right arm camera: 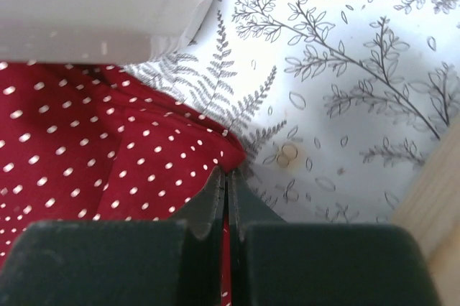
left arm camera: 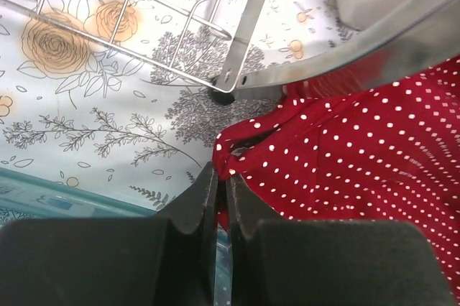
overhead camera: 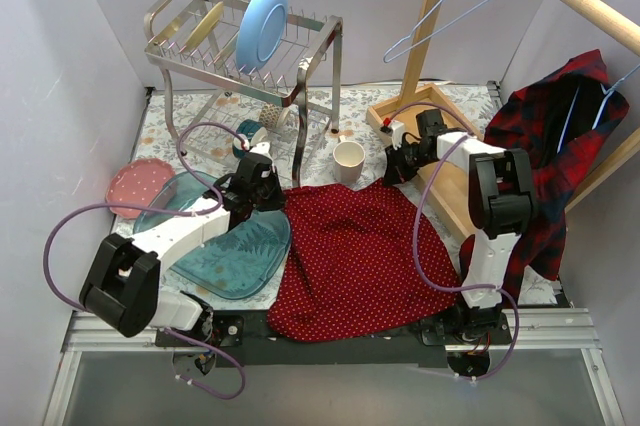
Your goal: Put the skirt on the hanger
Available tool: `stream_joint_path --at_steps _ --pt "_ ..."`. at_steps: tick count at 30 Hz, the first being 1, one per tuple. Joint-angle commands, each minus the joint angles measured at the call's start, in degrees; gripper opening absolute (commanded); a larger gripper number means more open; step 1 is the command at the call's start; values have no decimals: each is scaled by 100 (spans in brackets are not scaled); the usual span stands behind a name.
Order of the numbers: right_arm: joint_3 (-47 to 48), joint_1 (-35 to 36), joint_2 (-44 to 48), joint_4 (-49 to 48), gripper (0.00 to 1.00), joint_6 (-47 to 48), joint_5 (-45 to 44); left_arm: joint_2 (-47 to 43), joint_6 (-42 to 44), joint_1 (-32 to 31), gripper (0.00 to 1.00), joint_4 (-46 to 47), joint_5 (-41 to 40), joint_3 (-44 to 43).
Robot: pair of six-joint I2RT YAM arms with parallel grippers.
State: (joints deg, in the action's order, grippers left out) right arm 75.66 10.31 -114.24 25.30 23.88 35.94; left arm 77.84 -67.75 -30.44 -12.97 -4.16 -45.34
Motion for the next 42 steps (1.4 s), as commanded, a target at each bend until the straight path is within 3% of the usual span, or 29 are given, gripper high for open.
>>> stream_joint_path --at_steps 1,11,18,27,31,36,38,42 --pt "-174 -204 892 -165 1 29 299 -532 77 64 0 67 47 43" --pt "-719 -362 2308 -438 1 108 369 -1561 270 82 0 -460 83 -150" --pt "-1053 -889 3293 -561 1 319 457 -2106 455 90 0 -847 -304 -325" --pt "-149 -978 3856 -209 1 355 906 -2001 938 99 0 -794 -120 -1644" --pt "-279 -1162 4329 -332 1 328 713 -1983 974 99 0 -909 135 -1716" --pt "-903 -1189 4857 -175 1 687 616 -2379 737 99 0 -610 960 -758" --pt "-1219 -1189 5112 176 1 1021 659 -2501 597 99 0 -653 1189 -608" --pt "-1816 -1198 5648 1422 1 2206 678 -2765 228 99 0 -970 2398 -231"
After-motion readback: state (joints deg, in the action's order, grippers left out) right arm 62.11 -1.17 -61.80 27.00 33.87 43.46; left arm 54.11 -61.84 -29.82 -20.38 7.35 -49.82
